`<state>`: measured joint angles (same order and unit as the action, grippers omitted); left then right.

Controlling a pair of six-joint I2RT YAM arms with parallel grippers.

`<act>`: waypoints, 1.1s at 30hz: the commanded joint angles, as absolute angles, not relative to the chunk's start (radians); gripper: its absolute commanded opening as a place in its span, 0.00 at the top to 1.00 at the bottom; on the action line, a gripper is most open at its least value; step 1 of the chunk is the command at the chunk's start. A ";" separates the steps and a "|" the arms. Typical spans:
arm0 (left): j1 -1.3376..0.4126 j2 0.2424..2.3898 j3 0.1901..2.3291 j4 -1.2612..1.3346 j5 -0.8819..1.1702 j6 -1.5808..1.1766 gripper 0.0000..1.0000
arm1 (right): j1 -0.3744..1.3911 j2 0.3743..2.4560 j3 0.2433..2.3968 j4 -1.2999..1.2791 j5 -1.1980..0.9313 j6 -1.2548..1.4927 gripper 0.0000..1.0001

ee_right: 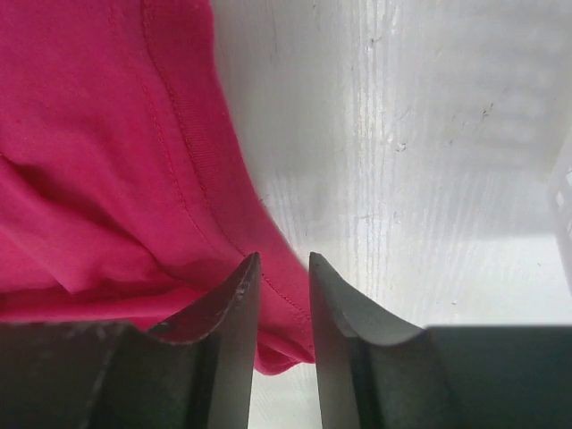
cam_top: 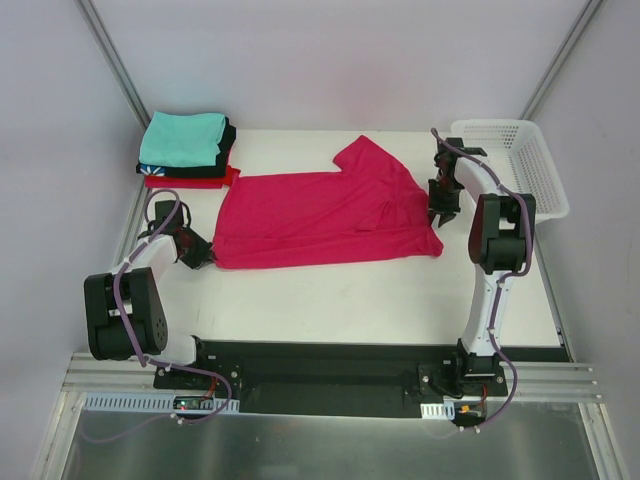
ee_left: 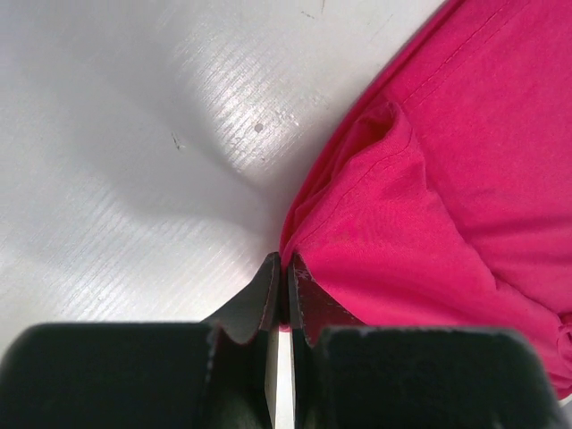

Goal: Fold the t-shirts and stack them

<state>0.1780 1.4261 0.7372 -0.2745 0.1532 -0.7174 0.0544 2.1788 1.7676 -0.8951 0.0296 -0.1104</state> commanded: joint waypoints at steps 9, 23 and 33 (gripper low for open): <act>0.189 1.405 0.730 -0.288 0.147 -0.703 1.00 | 0.084 2.146 1.905 -0.923 -0.097 -0.106 0.66; 0.190 1.420 0.741 -0.288 0.150 -0.704 1.00 | 0.166 2.326 2.135 -0.966 -0.273 -0.110 0.68; 0.189 1.424 0.741 -0.288 0.152 -0.701 1.00 | 0.204 2.371 2.201 -0.971 -0.279 -0.129 0.67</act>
